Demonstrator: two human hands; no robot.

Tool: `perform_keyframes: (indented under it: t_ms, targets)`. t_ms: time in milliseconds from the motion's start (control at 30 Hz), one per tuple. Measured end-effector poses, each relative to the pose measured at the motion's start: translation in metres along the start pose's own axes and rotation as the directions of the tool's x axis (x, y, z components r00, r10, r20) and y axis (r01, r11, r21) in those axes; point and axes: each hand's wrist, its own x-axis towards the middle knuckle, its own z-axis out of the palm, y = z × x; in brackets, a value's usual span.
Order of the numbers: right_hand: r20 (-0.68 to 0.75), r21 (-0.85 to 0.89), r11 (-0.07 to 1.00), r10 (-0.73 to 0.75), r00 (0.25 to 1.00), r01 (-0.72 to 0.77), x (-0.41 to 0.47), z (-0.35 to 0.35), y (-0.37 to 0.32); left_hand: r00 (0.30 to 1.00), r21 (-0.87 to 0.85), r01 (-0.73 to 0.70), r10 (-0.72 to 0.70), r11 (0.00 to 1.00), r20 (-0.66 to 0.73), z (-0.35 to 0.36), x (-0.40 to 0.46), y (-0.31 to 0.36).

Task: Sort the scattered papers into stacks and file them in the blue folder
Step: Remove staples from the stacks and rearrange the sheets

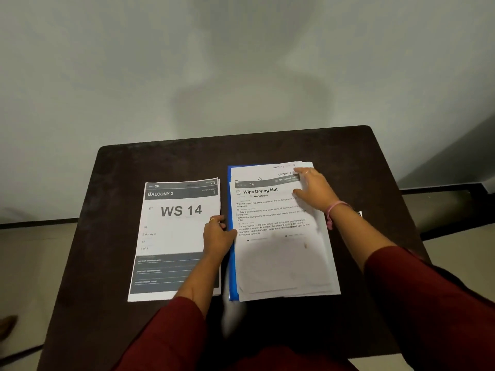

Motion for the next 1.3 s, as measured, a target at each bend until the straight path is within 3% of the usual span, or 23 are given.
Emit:
perform_keyframes:
  t_ms: [267, 633, 767, 867, 967, 1167, 1300]
  targets:
    - [0.15, -0.309, 0.951, 0.064, 0.987, -0.015, 0.06, -0.017, 0.004, 0.997, 0.038, 0.06, -0.058, 0.998, -0.05, 0.009, 0.01, -0.004]
    - [0.328, -0.354, 0.933, 0.059, 0.943, 0.066, 0.083, -0.015, -0.002, 0.991, 0.059, 0.119, -0.115, 0.991, -0.067, 0.012, 0.018, -0.003]
    - [0.452, -0.161, 0.986, 0.044, 0.891, 0.033, 0.087, -0.016, -0.001, 0.99, 0.049, 0.123, -0.12, 0.991, -0.069, 0.014, 0.022, -0.001]
    - [0.525, -0.043, 0.995, -0.054, 0.849, 0.09, 0.087, -0.019, -0.001, 0.992, 0.046, 0.113, -0.11, 0.993, -0.068, 0.014, 0.021, -0.001]
    - [0.518, 0.019, 0.989, -0.134, 0.845, 0.145, 0.087, -0.02, 0.002, 0.994, 0.054, 0.093, -0.09, 0.994, -0.057, 0.013, 0.019, -0.001]
    - [0.496, 0.185, 0.98, -0.161, 0.853, 0.077, 0.076, -0.033, 0.0, 1.0, 0.085, -0.023, 0.025, 0.996, -0.016, 0.001, 0.017, 0.0]
    - [0.534, 0.233, 0.973, -0.127, 0.836, -0.001, 0.059, -0.041, -0.002, 0.985, -0.047, -0.149, 0.144, 0.988, -0.093, -0.003, 0.004, 0.0]
